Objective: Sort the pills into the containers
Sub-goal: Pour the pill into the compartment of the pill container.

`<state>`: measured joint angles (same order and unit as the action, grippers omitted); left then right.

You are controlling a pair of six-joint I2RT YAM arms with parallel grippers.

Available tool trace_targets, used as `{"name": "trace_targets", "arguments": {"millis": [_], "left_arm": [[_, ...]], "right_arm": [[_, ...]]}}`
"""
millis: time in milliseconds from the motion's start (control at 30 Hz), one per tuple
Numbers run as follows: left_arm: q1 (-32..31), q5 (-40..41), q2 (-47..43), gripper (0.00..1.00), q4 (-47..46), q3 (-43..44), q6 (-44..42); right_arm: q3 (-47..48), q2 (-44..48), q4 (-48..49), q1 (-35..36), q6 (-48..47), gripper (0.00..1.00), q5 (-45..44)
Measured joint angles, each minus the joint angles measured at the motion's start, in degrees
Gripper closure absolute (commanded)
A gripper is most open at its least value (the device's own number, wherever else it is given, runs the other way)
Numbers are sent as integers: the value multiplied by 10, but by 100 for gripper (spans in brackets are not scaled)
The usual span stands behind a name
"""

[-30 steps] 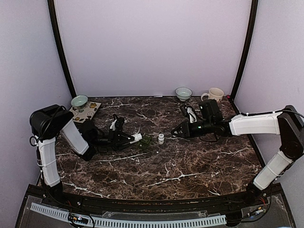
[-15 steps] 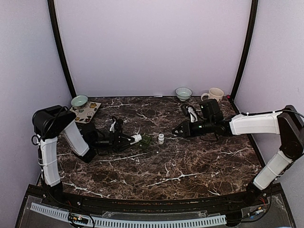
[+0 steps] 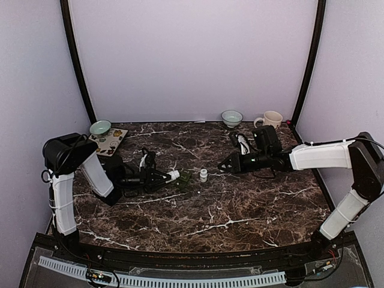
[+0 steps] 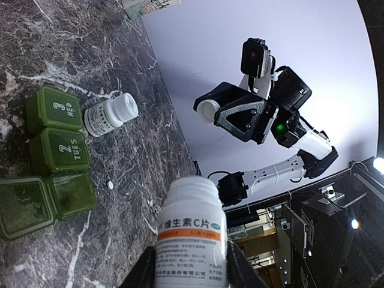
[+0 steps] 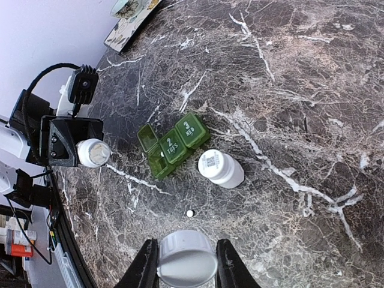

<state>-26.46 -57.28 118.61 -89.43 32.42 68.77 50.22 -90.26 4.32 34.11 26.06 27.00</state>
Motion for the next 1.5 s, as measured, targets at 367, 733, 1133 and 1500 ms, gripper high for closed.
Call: {"name": "trace_targets", "arguments": {"millis": [367, 733, 1133, 1500], "left_arm": [[0, 12, 0, 82, 55, 8, -35], [0, 21, 2, 83, 119, 38, -69], [-2, 23, 2, 83, 163, 40, -94], [-7, 33, -7, 83, 237, 42, -136]], "right_arm": [[0, -2, 4, -3, 0, 100, 2], [0, -2, 4, -9, 0, 100, 3], [0, -2, 4, -10, 0, 100, 4], [0, -2, 4, -11, 0, 100, 4]]}}
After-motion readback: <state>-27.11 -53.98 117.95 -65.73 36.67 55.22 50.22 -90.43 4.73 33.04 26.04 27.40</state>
